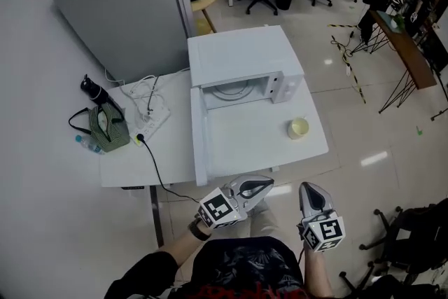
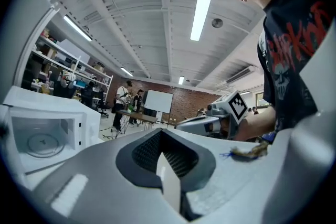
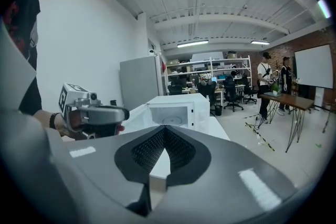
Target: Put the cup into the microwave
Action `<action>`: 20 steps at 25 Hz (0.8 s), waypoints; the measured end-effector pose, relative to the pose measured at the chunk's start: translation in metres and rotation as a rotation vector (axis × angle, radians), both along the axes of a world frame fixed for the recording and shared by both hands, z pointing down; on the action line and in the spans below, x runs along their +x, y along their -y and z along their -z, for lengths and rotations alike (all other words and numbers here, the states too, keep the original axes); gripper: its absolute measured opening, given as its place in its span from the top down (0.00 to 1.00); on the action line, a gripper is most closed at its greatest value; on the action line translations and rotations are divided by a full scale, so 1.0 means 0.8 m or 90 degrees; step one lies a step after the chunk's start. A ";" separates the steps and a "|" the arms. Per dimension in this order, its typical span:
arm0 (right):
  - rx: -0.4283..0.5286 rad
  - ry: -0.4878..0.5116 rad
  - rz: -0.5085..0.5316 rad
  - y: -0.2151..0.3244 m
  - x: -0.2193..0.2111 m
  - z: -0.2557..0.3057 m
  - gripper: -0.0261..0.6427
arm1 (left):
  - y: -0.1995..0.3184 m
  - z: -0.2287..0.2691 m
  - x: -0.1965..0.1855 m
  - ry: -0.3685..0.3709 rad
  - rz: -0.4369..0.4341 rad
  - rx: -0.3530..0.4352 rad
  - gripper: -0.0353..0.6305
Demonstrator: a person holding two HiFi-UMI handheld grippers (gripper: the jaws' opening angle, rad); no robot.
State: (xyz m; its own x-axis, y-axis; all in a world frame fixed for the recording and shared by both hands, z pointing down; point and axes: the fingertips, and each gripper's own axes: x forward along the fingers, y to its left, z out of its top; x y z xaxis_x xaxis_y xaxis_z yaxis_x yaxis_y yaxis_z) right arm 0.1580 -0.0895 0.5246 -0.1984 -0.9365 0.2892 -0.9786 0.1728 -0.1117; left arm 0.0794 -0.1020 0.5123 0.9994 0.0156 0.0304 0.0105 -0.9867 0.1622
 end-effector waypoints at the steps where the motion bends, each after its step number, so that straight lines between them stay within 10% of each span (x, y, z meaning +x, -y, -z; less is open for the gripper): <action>1: 0.000 -0.002 -0.004 0.017 0.016 -0.004 0.96 | 0.020 0.005 0.012 -0.004 0.016 -0.006 0.94; 12: 0.004 -0.025 0.058 0.181 0.151 -0.051 0.92 | 0.191 0.004 0.118 0.034 0.184 -0.059 0.94; 15: -0.099 -0.055 0.107 0.207 0.166 -0.139 0.48 | 0.213 0.002 0.115 0.065 0.222 -0.072 0.94; 20: -0.249 -0.049 0.126 0.236 0.183 -0.296 0.14 | 0.243 -0.018 0.090 0.084 0.276 -0.106 0.94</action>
State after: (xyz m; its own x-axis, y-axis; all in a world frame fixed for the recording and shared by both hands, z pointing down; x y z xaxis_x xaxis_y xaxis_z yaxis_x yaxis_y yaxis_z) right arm 0.3045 -0.2786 0.7615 -0.3270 -0.6999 0.6350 -0.9390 0.3167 -0.1344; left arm 0.1518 -0.2968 0.5267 0.9029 -0.3859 0.1894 -0.4270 -0.8562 0.2909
